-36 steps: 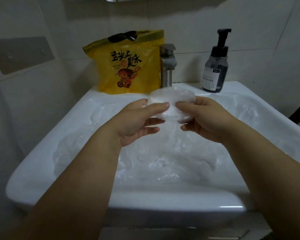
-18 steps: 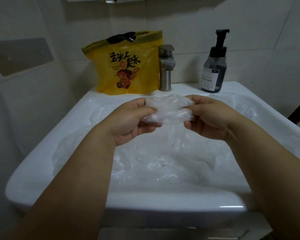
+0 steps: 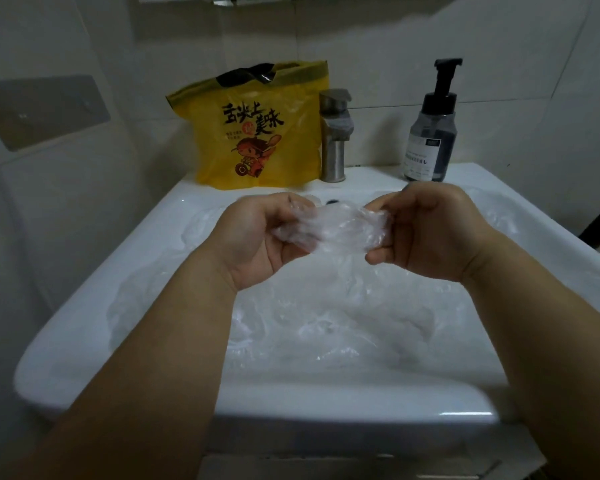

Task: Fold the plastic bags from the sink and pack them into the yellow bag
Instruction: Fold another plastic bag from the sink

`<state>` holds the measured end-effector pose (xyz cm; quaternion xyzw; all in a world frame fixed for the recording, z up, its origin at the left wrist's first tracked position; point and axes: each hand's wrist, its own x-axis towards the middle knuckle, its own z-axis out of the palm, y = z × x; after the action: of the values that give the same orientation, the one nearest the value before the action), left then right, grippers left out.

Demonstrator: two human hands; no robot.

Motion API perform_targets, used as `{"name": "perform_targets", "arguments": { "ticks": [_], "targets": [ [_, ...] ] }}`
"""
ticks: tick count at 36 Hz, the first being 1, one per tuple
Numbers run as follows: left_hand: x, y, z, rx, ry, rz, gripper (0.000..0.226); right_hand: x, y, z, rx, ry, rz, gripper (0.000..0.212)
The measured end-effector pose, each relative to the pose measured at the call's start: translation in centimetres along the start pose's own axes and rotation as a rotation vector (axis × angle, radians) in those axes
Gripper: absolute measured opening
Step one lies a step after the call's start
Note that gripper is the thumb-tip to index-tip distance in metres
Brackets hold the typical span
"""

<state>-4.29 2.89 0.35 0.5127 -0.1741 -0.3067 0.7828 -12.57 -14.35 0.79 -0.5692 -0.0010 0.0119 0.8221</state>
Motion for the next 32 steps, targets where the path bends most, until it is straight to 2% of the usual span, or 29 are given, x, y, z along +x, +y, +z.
{"name": "perform_targets", "arguments": {
  "ticks": [2,4,7,9,13,16,19,21,24,26,27,29,31,32],
  "targets": [
    [0.0,0.1,0.0,0.042,0.000,-0.008,0.048,0.1,0.2,0.1,-0.035,0.048,-0.025,0.038],
    [0.1,-0.2,0.1,0.199,0.063,-0.001,0.056,0.3,0.5,0.0,-0.152,0.115,-0.047,0.040],
    [0.4,-0.9,0.1,0.477,0.138,0.081,0.026,0.5,1.1,0.2,-0.372,0.116,-0.067,0.025],
    [0.6,-1.3,-0.2,0.552,0.142,0.118,0.015,0.6,1.2,0.2,-0.431,0.131,-0.077,0.018],
    [0.6,-1.2,-0.1,0.545,0.141,0.155,0.022,0.6,0.9,0.2,-0.428,0.209,-0.052,0.028],
    [0.4,-1.3,0.0,0.534,0.096,0.167,0.025,0.4,0.6,0.0,-0.395,0.184,0.065,0.036],
    [0.5,-1.2,-0.3,0.491,0.051,0.166,0.041,0.0,0.5,-0.2,-0.451,0.088,0.207,0.022],
    [0.6,-1.1,-0.4,0.432,0.060,0.174,0.053,-0.1,0.8,-0.1,-0.457,0.045,0.246,0.020],
    [0.9,-0.7,0.0,0.147,0.158,0.256,0.061,0.0,0.9,0.4,-0.438,0.091,0.172,0.018],
    [1.3,-0.8,-0.1,-0.001,0.142,0.278,0.065,0.2,1.1,0.9,-0.407,0.150,0.063,0.017],
    [1.5,-1.0,0.0,0.006,0.092,0.249,0.071,0.3,1.3,1.1,-0.378,0.165,0.017,0.017],
    [1.3,-1.9,0.6,0.166,-0.045,0.096,0.078,0.5,1.8,1.8,-0.343,0.146,-0.035,0.017],
    [1.1,-3.2,1.5,0.335,-0.129,0.009,0.051,0.8,2.4,2.4,-0.405,0.123,-0.060,0.017],
    [1.1,-3.5,1.9,0.366,-0.118,0.012,0.036,0.9,2.7,2.5,-0.454,0.132,-0.069,0.016]
  ]
}}
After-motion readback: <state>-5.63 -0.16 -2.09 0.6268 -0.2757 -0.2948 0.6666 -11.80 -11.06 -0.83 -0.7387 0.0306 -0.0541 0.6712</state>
